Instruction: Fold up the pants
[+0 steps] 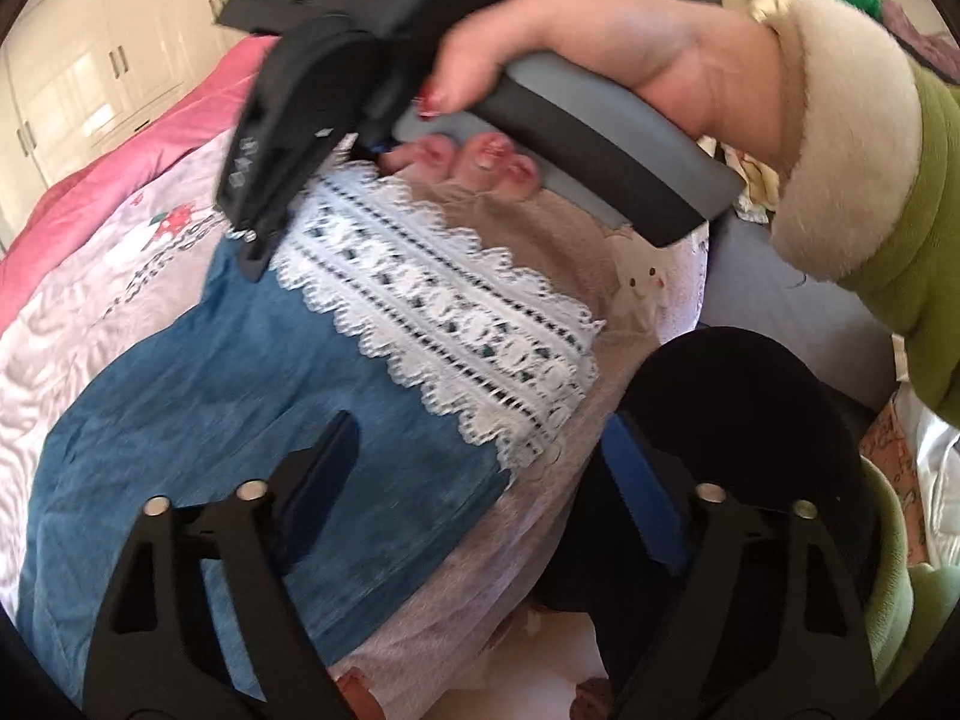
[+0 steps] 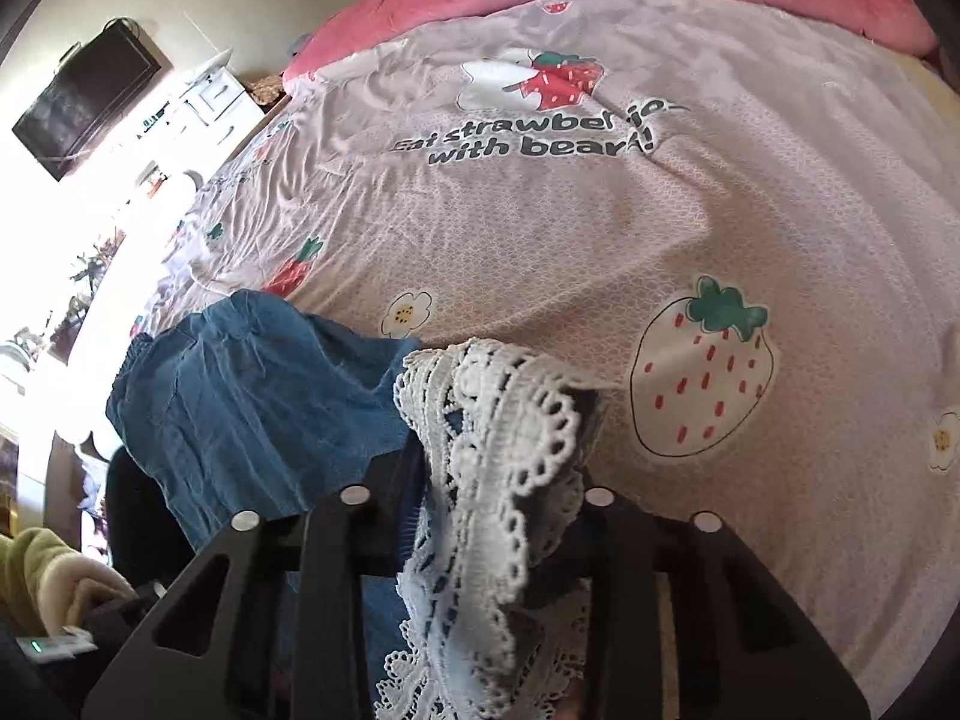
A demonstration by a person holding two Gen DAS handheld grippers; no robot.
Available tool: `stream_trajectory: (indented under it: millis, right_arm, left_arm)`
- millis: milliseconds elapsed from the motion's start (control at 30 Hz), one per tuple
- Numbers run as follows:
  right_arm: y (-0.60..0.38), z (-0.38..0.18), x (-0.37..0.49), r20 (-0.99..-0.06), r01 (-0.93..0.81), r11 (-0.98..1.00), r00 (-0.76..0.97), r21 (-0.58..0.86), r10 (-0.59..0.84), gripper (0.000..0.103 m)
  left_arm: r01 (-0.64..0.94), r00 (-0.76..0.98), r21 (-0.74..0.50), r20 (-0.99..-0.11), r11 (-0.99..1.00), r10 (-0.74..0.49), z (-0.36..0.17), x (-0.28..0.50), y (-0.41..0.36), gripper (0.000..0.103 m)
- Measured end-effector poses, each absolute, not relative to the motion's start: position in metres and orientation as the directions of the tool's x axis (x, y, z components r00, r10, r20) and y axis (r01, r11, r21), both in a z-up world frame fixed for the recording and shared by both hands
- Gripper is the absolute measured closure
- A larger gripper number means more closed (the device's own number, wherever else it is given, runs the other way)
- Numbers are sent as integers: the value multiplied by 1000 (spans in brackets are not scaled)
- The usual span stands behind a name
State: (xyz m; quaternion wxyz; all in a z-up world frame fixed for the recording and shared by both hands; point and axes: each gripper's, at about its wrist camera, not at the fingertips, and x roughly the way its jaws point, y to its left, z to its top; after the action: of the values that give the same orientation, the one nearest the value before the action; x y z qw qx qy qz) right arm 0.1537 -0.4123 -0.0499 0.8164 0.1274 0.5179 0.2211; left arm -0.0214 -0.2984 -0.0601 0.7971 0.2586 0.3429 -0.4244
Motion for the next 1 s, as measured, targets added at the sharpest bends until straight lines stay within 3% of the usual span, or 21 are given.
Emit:
stream_trajectory:
  millis: [100,233,367,433,500,600,1000]
  right_arm:
    - [-416,-48,154,-778,-231,859,364,457,512,75]
    - [-417,-47,156,-777,-227,857,361,463,515,75]
    - [-416,-46,158,-783,-228,861,358,455,509,76]
    - [-415,-46,159,-785,-223,861,355,457,508,78]
    - [-414,-46,158,-788,-220,865,355,452,502,80]
    - [-413,-42,157,-788,-207,868,363,451,497,82]
    - [-376,-1,162,-806,-204,897,393,393,443,84]
  left_arm:
    - [864,426,178,-756,471,-497,-66,-29,-312,43]
    - [859,472,263,-740,439,-480,-77,-39,-325,46]
    - [821,545,357,-724,445,-423,-92,-43,-336,61]
    - [812,547,331,-720,481,-427,-91,-39,-334,69]
    - [809,543,304,-716,503,-439,-86,-35,-330,87]
    - [817,494,199,-727,542,-478,-76,-22,-318,93]
    - [795,448,-4,-671,607,-591,-41,-4,-247,94]
